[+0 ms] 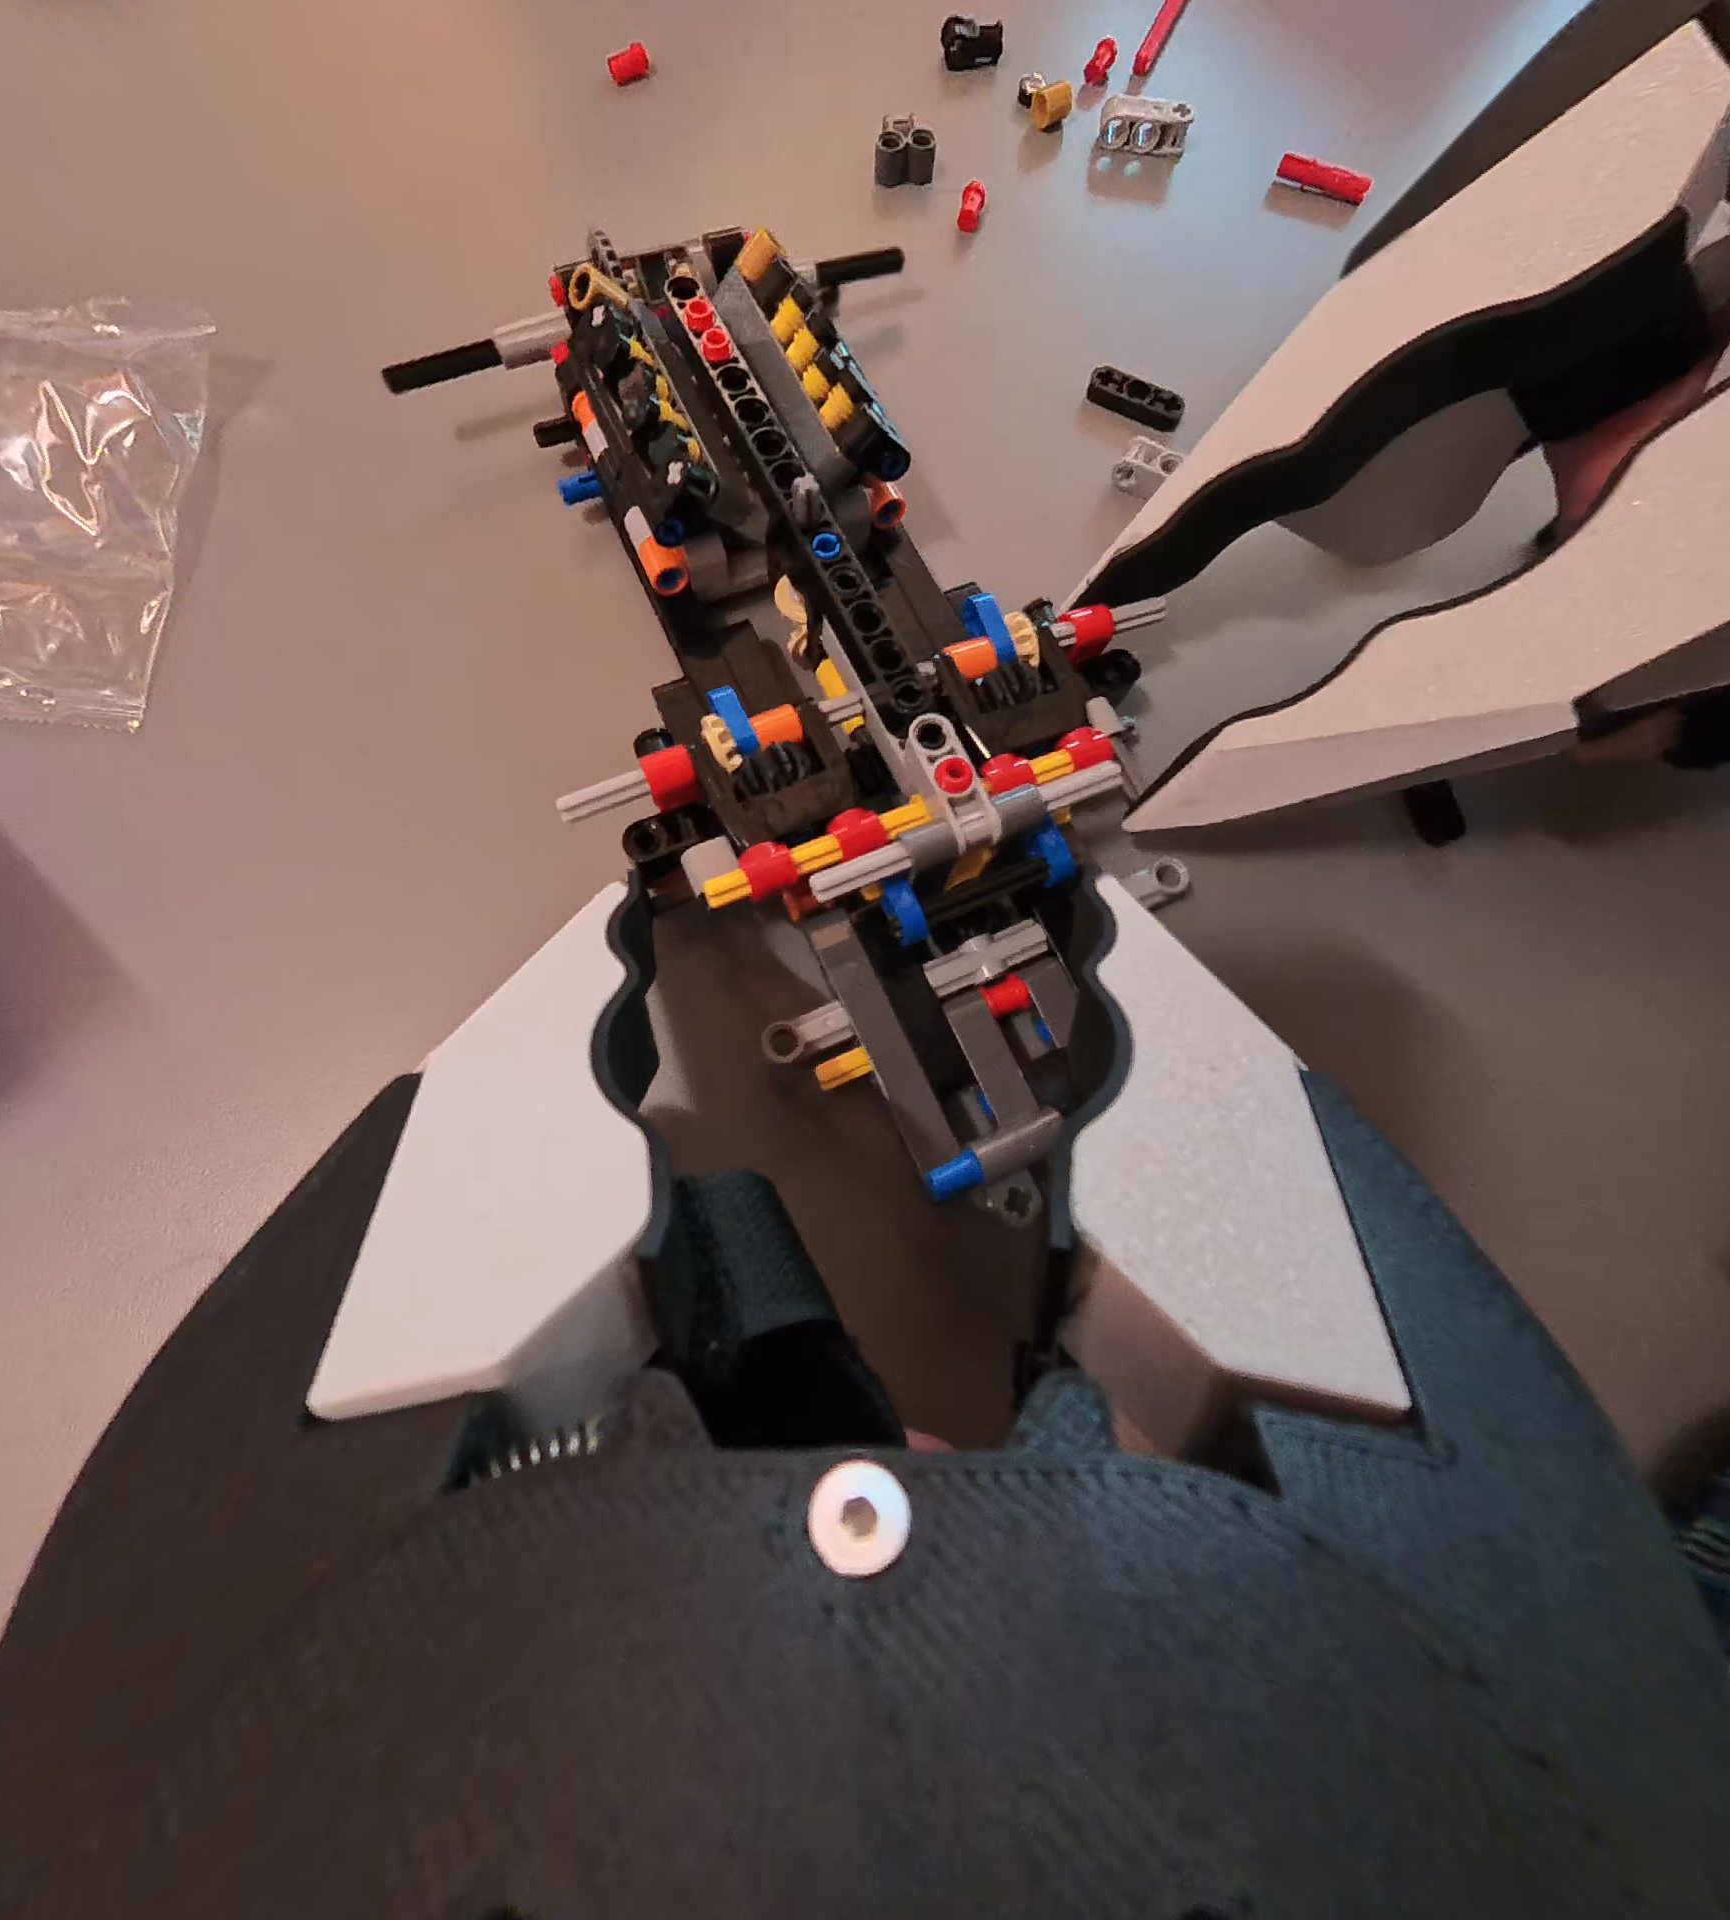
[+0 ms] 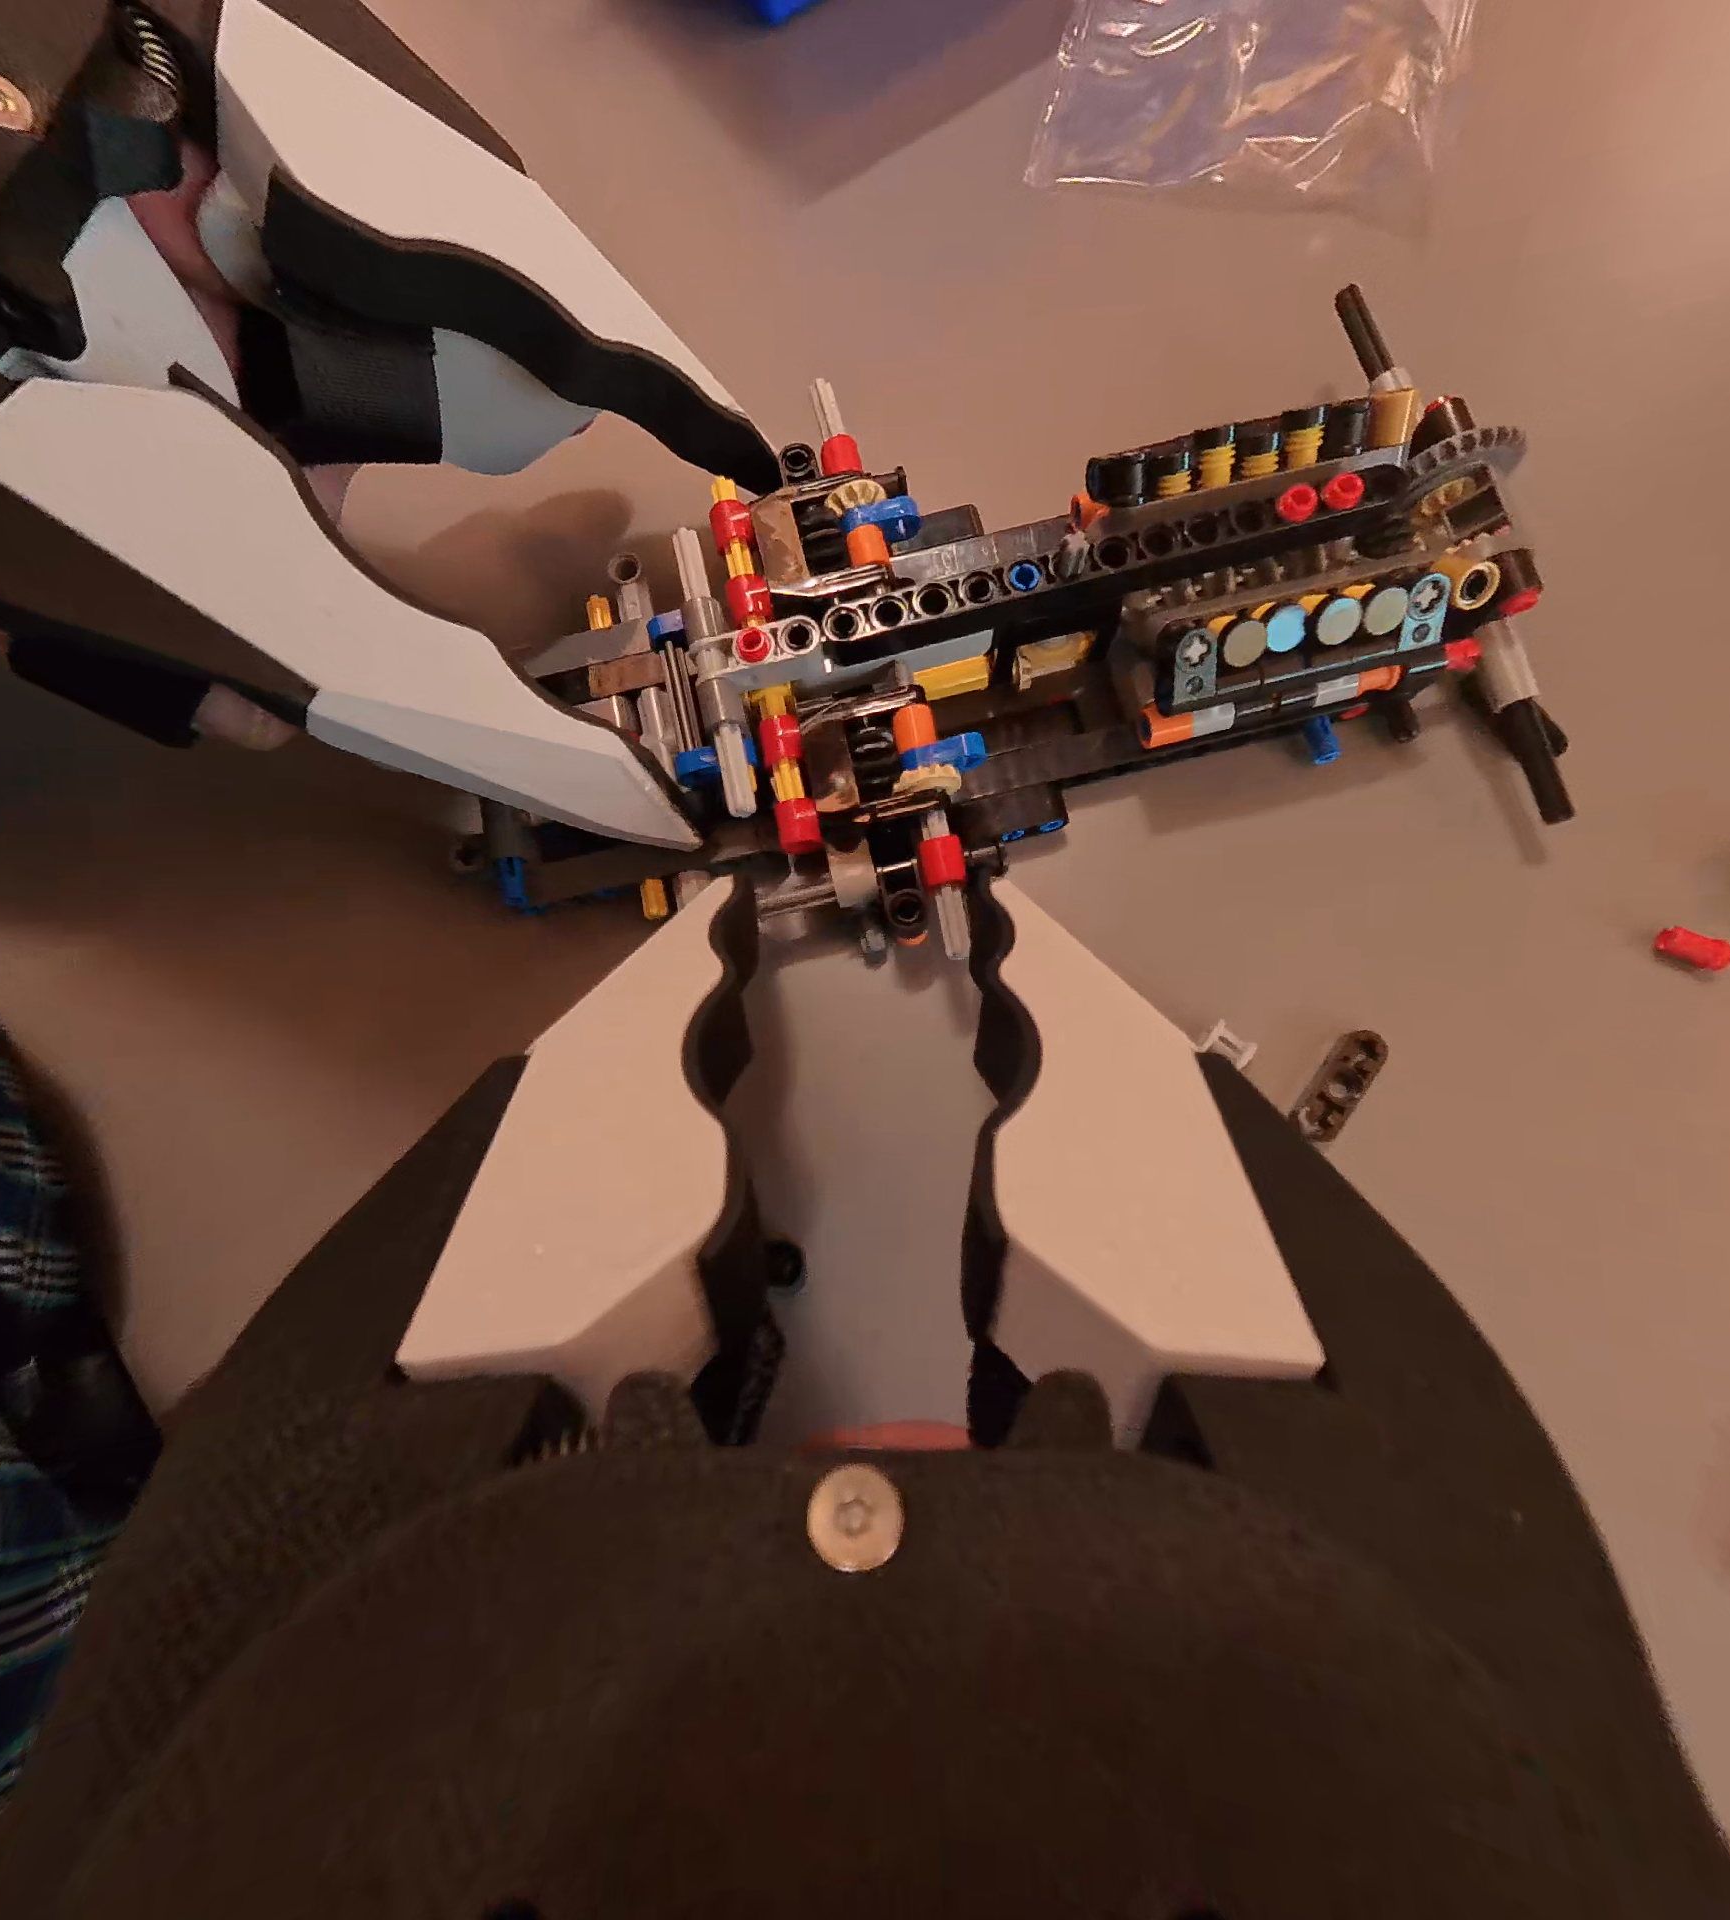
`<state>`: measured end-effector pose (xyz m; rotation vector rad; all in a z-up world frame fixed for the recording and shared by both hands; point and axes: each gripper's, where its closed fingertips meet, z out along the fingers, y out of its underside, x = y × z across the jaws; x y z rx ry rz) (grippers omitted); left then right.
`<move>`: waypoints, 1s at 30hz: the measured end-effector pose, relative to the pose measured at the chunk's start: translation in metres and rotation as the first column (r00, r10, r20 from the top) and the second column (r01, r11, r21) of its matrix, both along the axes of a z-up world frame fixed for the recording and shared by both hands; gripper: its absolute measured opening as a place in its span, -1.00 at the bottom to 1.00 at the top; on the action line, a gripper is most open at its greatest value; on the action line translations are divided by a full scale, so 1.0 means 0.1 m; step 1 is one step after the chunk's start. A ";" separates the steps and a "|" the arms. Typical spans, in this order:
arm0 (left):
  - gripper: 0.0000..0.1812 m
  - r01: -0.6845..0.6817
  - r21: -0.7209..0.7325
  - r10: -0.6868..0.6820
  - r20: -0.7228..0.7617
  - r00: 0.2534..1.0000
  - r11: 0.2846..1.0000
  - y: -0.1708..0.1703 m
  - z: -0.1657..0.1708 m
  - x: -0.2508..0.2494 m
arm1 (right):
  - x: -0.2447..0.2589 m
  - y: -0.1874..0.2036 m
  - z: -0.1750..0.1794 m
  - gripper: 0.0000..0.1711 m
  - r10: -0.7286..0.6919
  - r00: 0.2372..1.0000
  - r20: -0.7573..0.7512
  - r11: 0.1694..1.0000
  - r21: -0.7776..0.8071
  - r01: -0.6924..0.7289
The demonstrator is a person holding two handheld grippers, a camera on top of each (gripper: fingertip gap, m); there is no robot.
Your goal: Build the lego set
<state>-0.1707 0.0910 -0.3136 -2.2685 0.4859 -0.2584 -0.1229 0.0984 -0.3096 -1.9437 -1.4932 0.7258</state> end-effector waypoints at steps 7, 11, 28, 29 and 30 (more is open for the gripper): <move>-0.12 -0.006 -0.002 0.006 0.002 1.000 1.000 0.00 0.00 -0.01 | -0.01 0.01 0.00 -0.56 0.021 1.000 0.009 1.000 0.017 -0.021; -0.13 -0.010 -0.003 0.010 0.007 1.000 1.000 -0.01 0.00 -0.01 | -0.01 0.03 0.00 -0.55 0.032 0.999 0.004 0.999 0.017 -0.032; -0.35 0.296 0.050 -0.296 -0.019 0.955 0.954 -0.02 0.28 -0.28 | 0.09 -0.03 0.05 -0.53 0.161 0.987 -0.012 0.986 0.049 -0.160; -0.35 0.326 0.056 -0.324 -0.043 0.945 0.944 -0.01 0.26 -0.28 | 0.09 -0.03 0.06 -0.54 0.164 0.986 -0.019 0.986 0.046 -0.163; -0.33 0.358 0.056 -0.356 -0.051 0.933 0.932 -0.01 0.25 -0.27 | 0.10 -0.03 0.07 -0.54 0.162 0.986 -0.026 0.986 0.041 -0.161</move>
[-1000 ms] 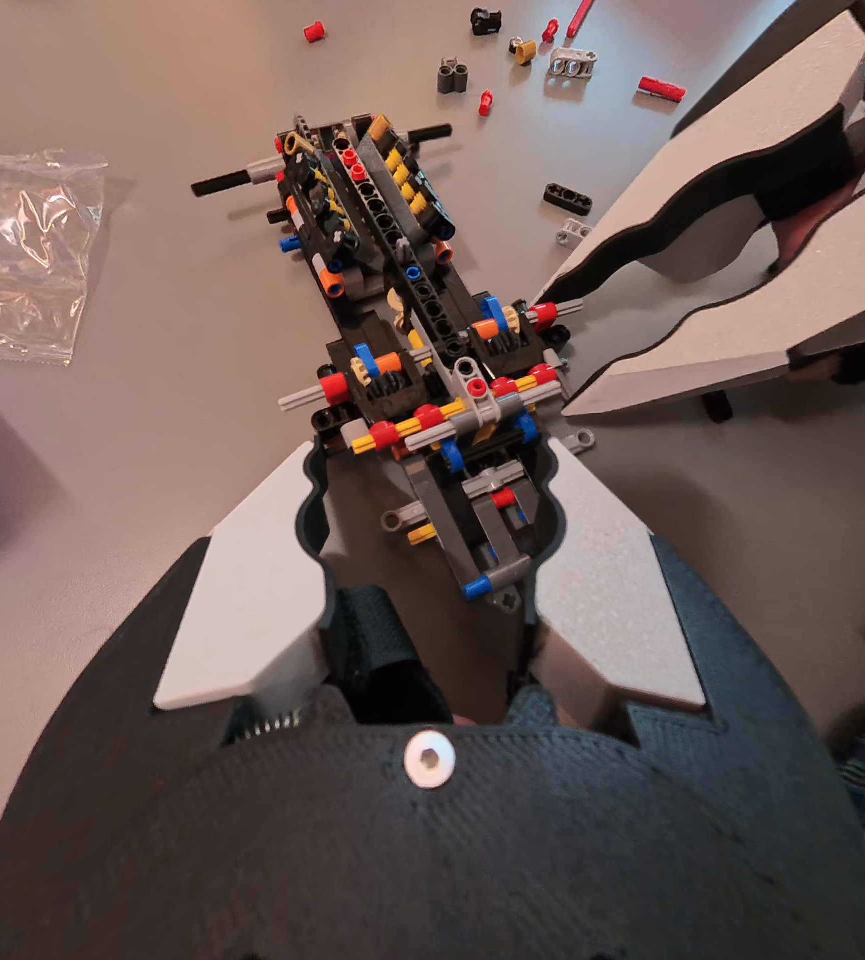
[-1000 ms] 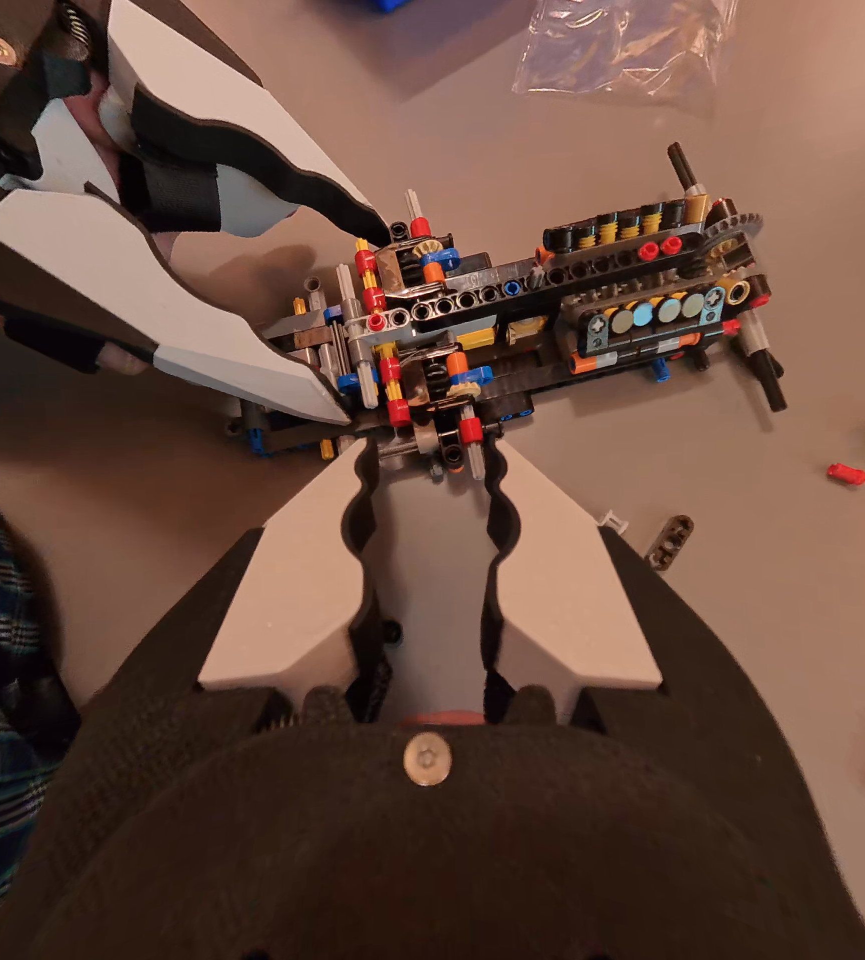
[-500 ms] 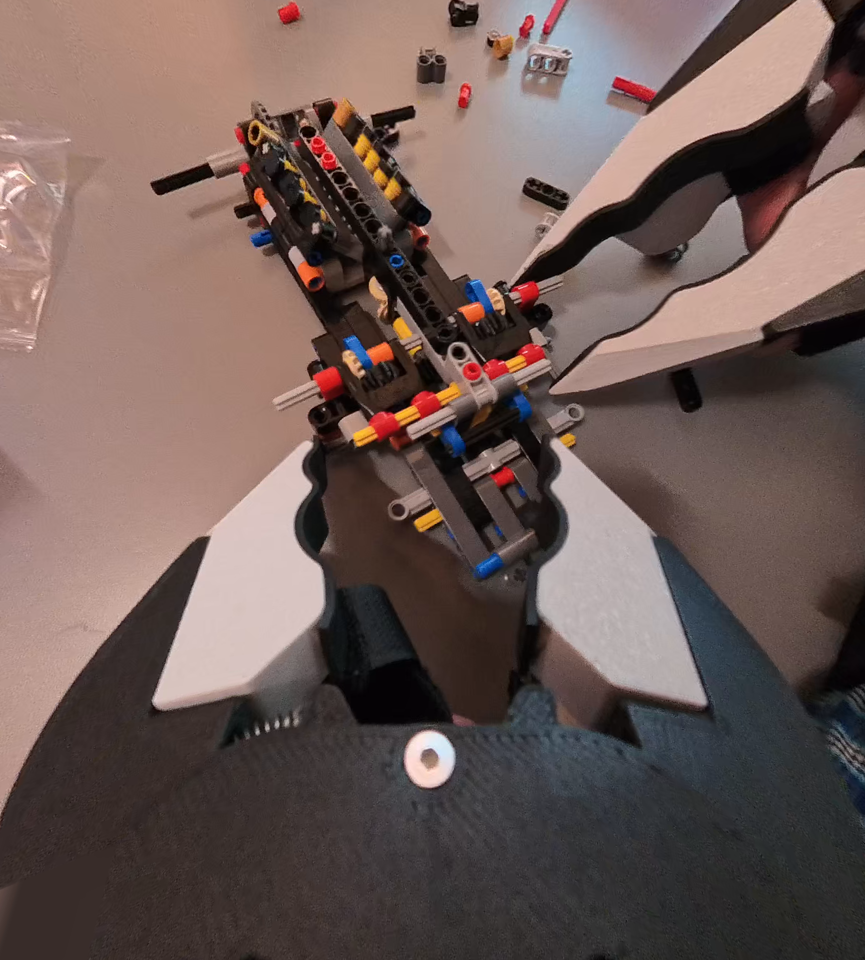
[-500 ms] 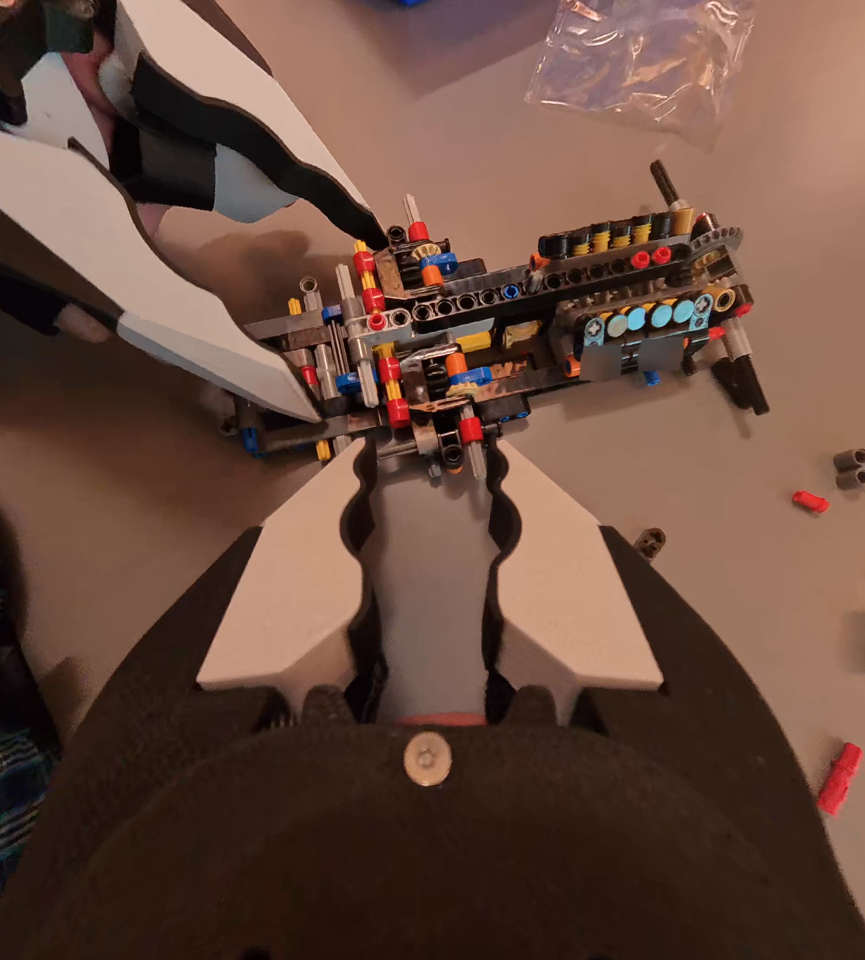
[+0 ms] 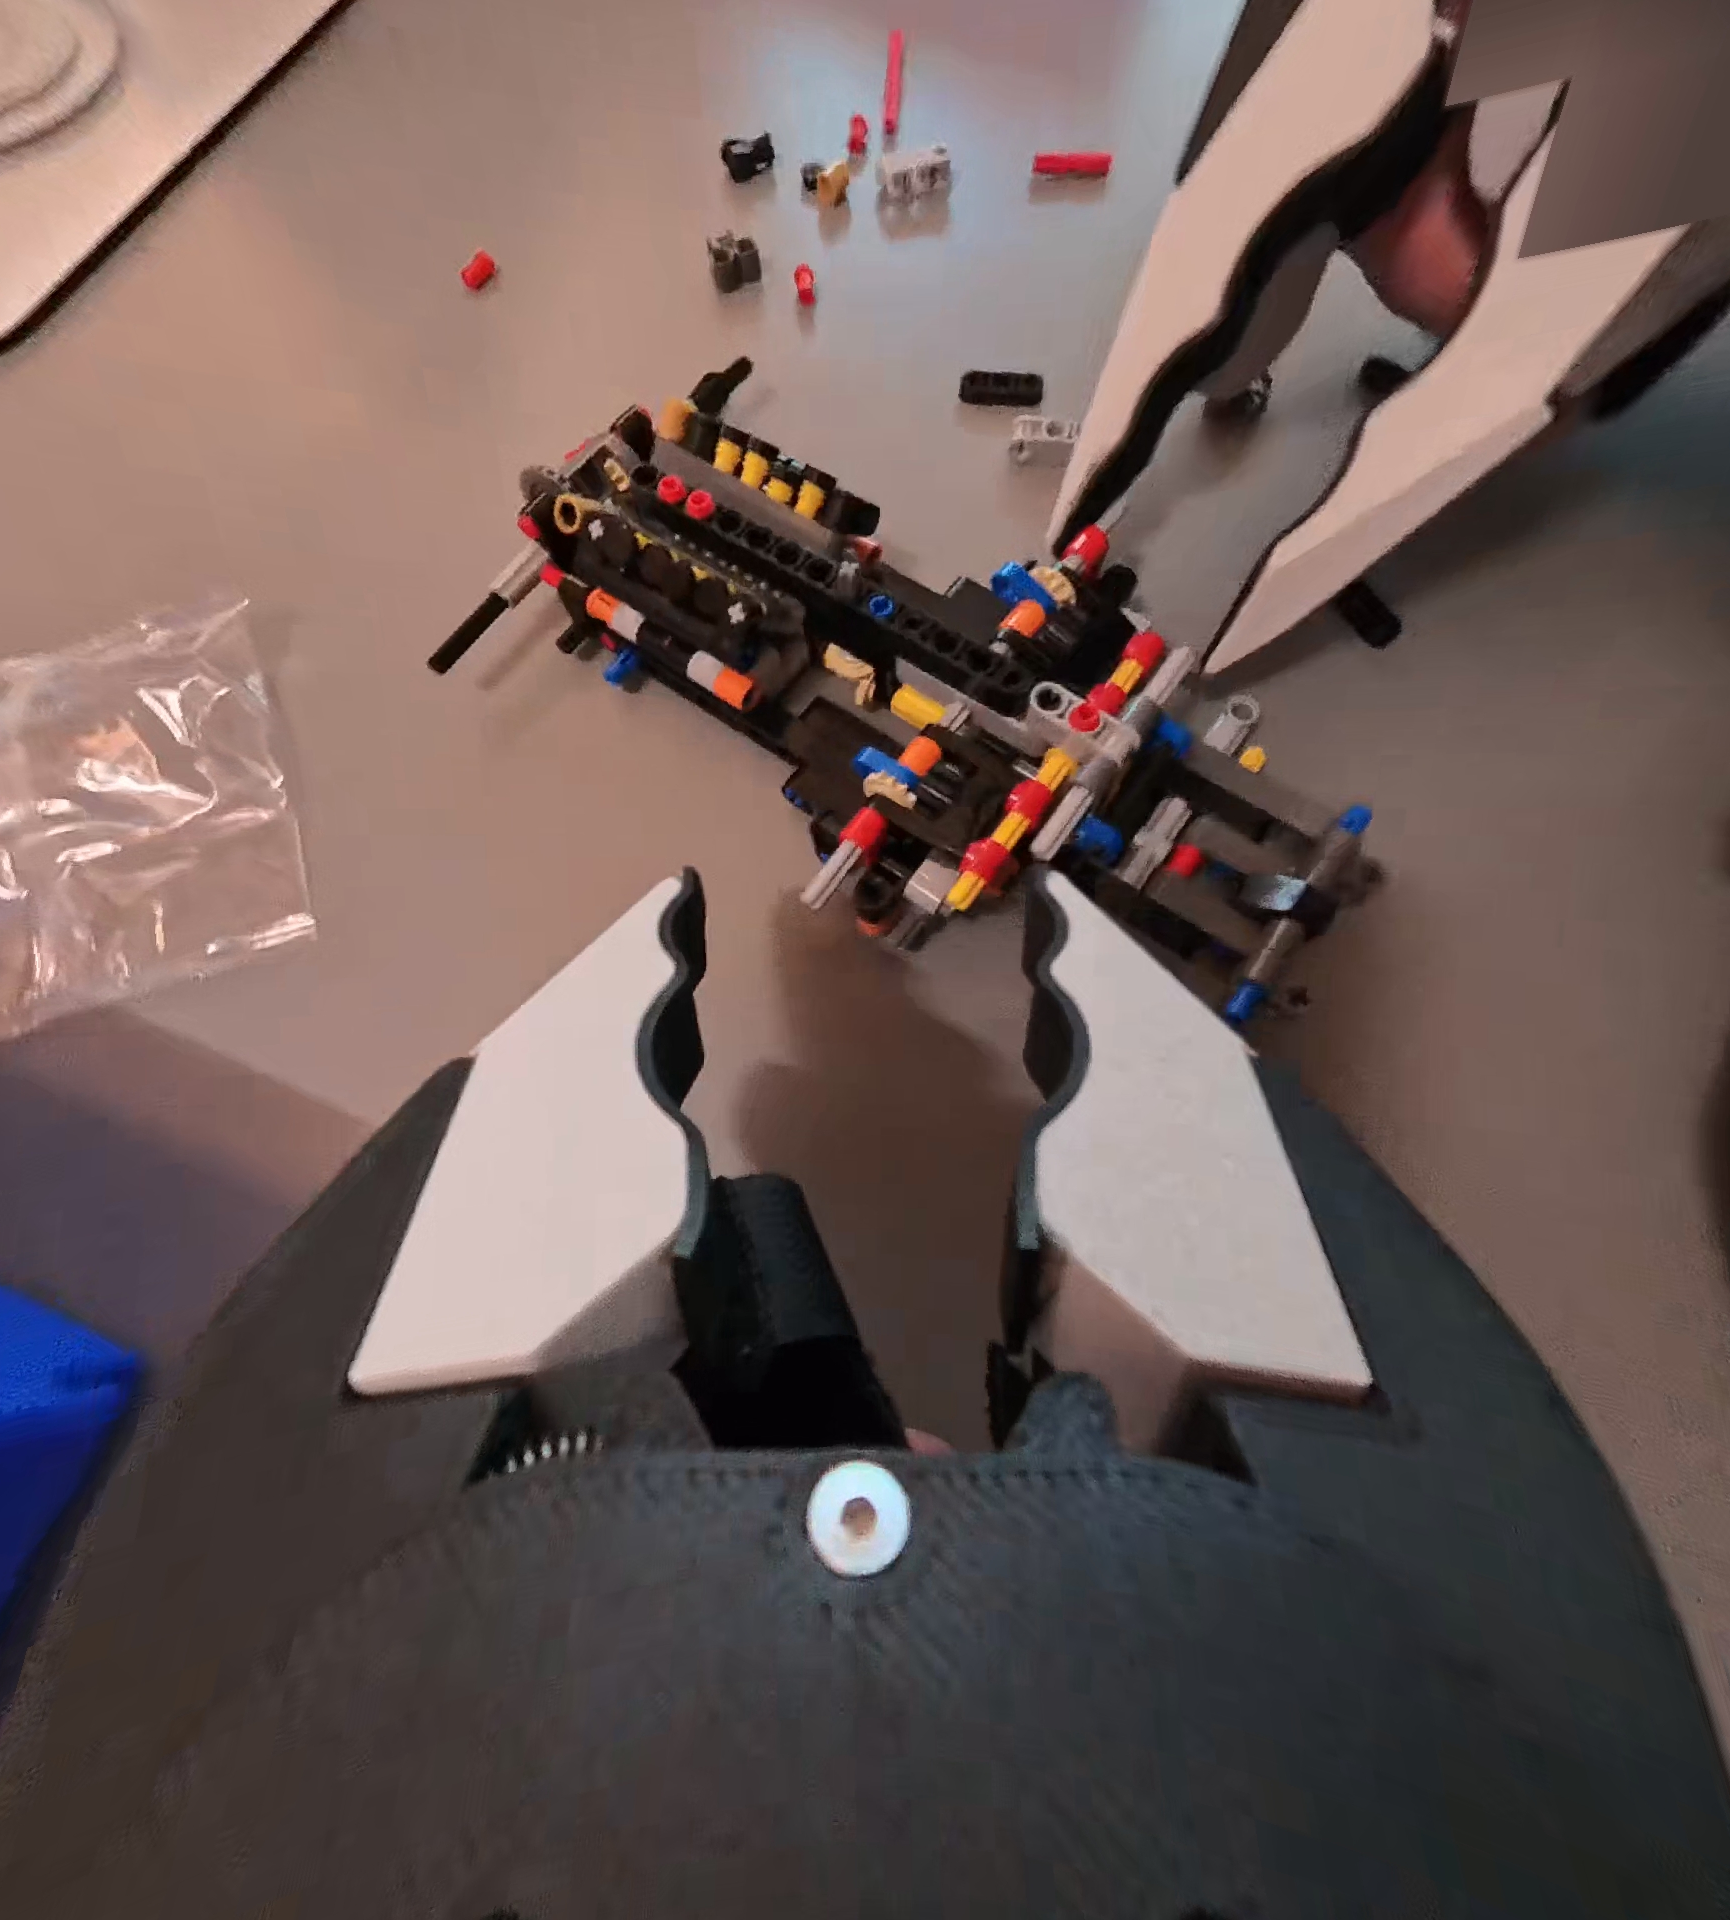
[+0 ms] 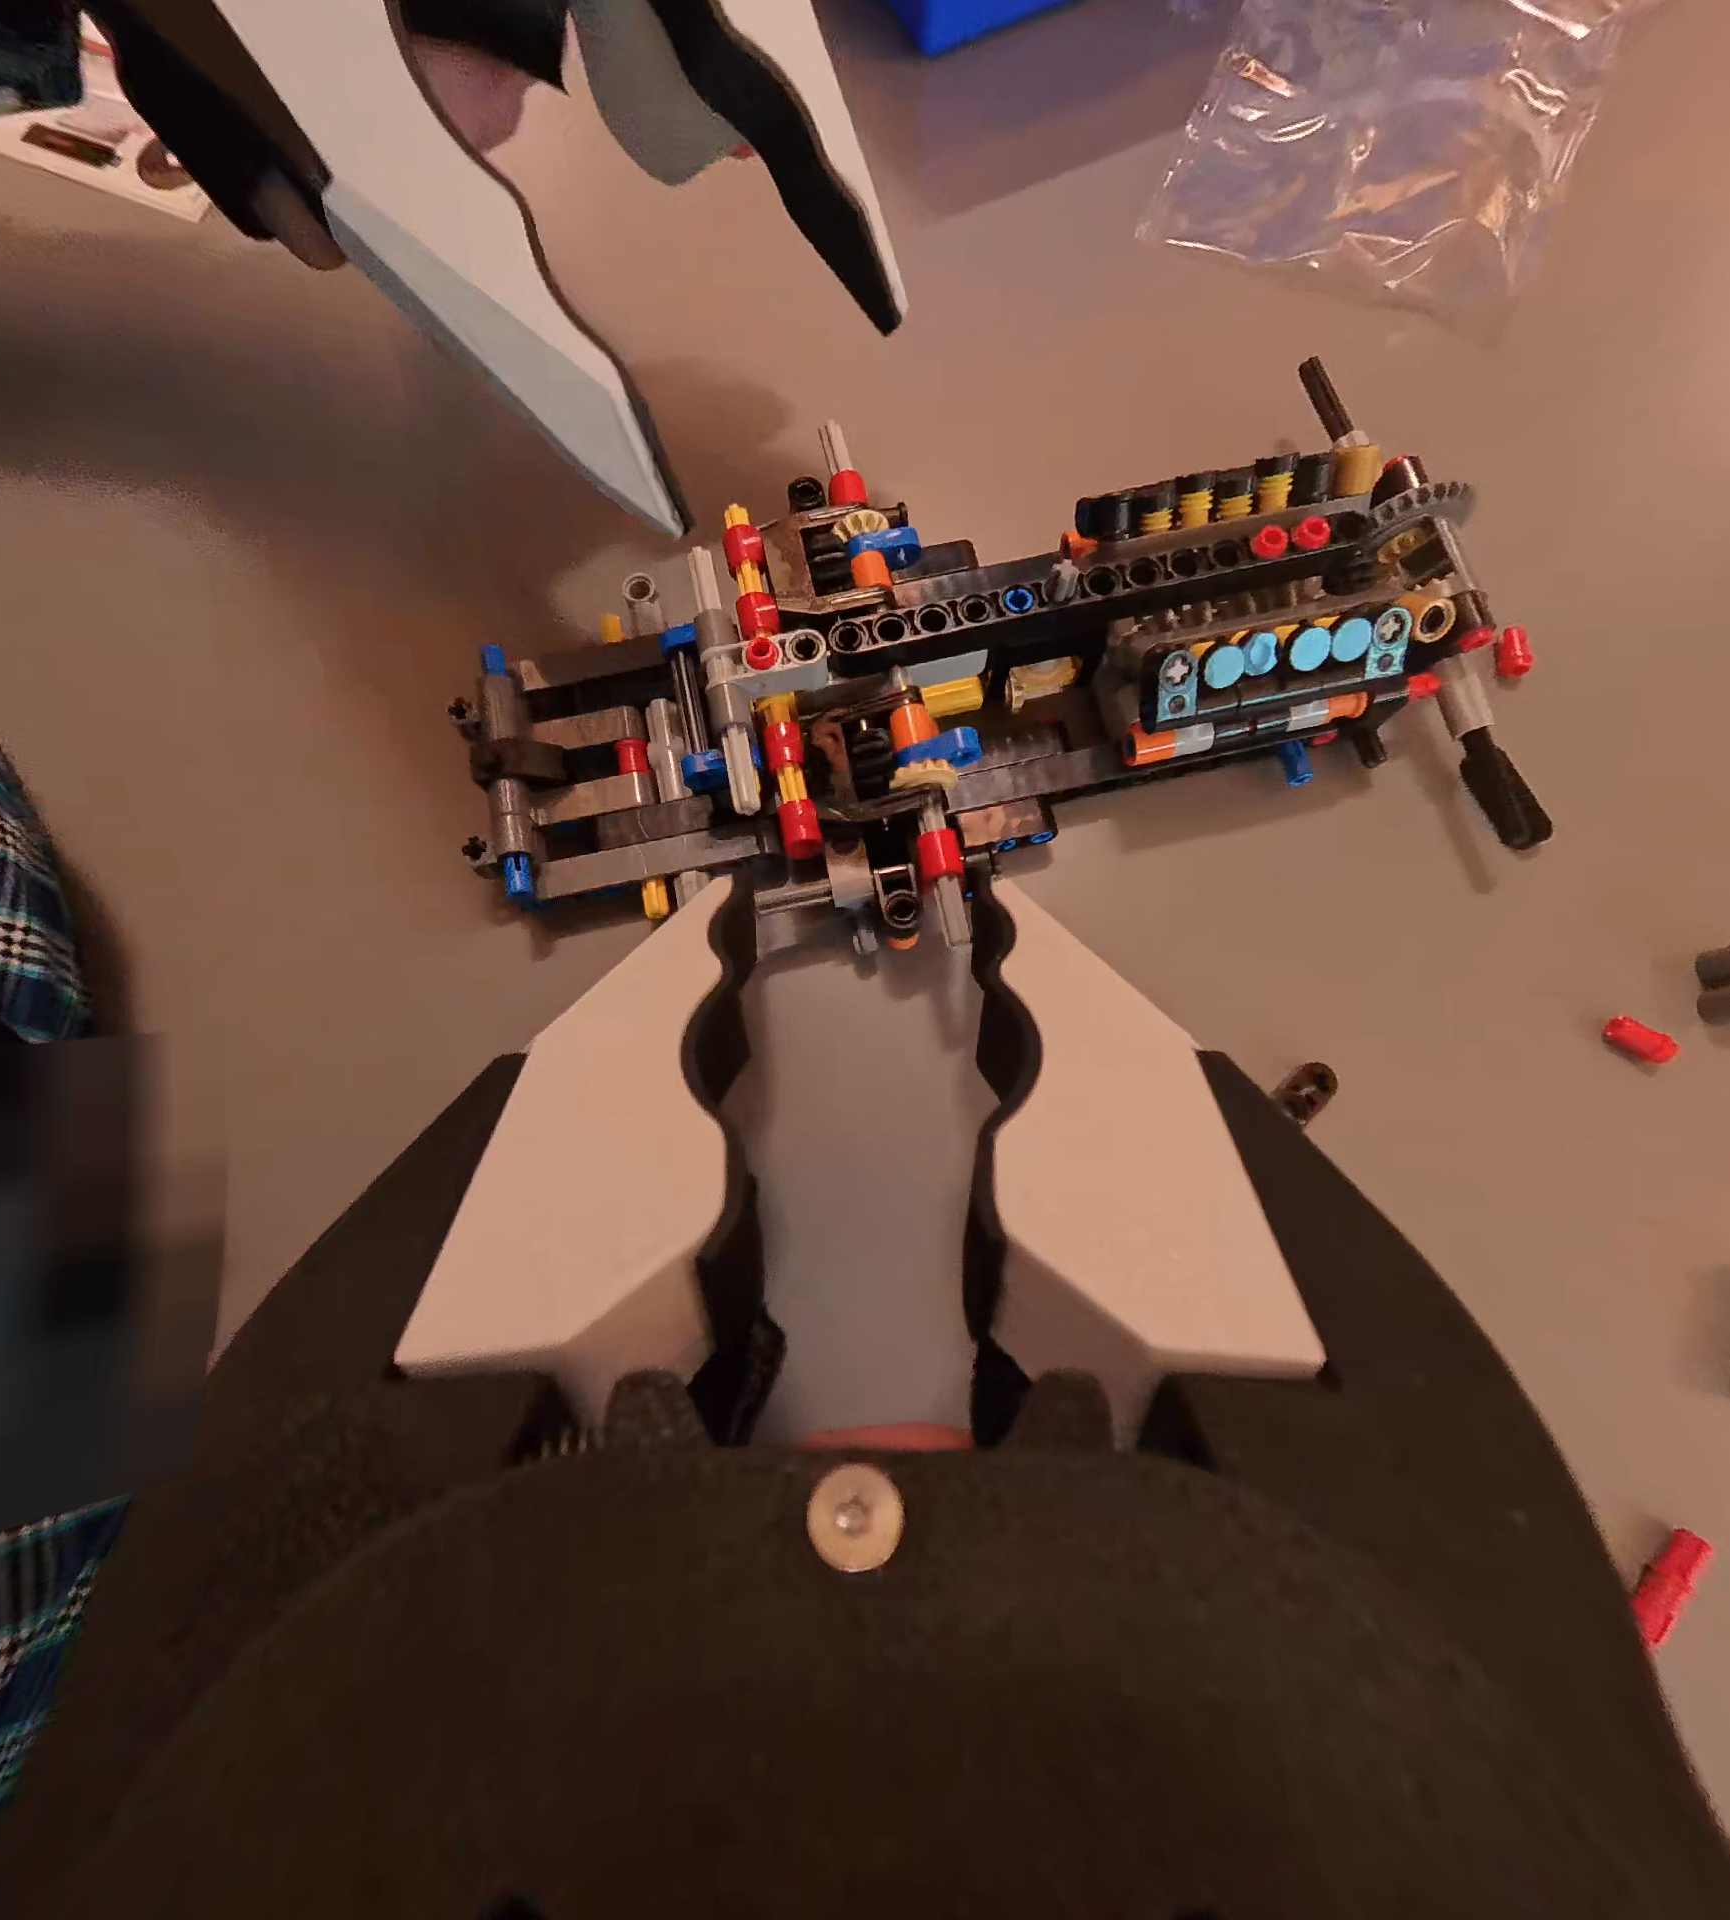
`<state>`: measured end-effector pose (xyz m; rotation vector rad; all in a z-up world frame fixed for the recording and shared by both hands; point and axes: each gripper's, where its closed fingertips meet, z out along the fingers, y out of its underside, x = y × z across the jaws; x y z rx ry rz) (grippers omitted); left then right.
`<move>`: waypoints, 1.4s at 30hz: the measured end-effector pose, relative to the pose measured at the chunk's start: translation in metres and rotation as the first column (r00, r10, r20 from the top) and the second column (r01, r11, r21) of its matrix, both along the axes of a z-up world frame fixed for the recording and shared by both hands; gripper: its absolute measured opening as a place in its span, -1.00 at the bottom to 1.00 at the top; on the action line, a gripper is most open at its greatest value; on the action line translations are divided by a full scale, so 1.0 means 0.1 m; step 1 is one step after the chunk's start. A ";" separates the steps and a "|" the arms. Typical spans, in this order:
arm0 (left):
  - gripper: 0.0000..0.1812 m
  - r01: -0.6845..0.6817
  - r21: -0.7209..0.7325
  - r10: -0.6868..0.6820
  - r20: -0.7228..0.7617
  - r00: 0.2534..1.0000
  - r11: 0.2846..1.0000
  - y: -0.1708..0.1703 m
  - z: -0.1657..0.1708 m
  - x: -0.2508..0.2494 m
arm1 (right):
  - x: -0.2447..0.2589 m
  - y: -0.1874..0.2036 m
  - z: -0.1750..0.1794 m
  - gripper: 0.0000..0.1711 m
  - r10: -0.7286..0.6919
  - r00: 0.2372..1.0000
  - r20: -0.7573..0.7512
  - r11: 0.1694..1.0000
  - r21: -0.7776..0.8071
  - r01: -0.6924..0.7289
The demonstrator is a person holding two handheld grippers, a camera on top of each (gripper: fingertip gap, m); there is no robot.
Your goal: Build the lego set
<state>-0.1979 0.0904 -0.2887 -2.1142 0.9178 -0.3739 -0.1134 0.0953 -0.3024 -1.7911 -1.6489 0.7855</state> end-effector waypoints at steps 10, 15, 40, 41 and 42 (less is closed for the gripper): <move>-0.42 0.167 -0.062 -0.169 -0.030 0.985 0.984 -0.05 -0.22 0.12 | -0.02 0.01 -0.03 -0.55 -0.008 1.000 -0.012 1.000 -0.006 0.008; -0.49 0.179 -0.063 -0.179 0.011 0.984 0.982 -0.07 -0.23 0.18 | 0.00 0.07 -0.03 -0.64 -0.027 1.000 -0.015 1.000 0.009 0.027; -0.62 0.164 -0.036 -0.163 0.029 0.986 0.986 -0.14 -0.21 0.25 | 0.22 0.04 -0.07 -0.74 -0.234 0.972 -0.014 0.971 -0.053 0.233; -0.62 0.167 -0.033 -0.166 0.033 0.986 0.985 -0.14 -0.20 0.25 | 0.22 0.05 -0.04 -0.71 -0.238 0.971 -0.025 0.970 -0.059 0.236; -0.63 0.169 -0.031 -0.168 0.033 0.985 0.985 -0.14 -0.20 0.25 | 0.23 0.08 -0.01 -0.70 -0.247 0.968 -0.032 0.968 -0.051 0.245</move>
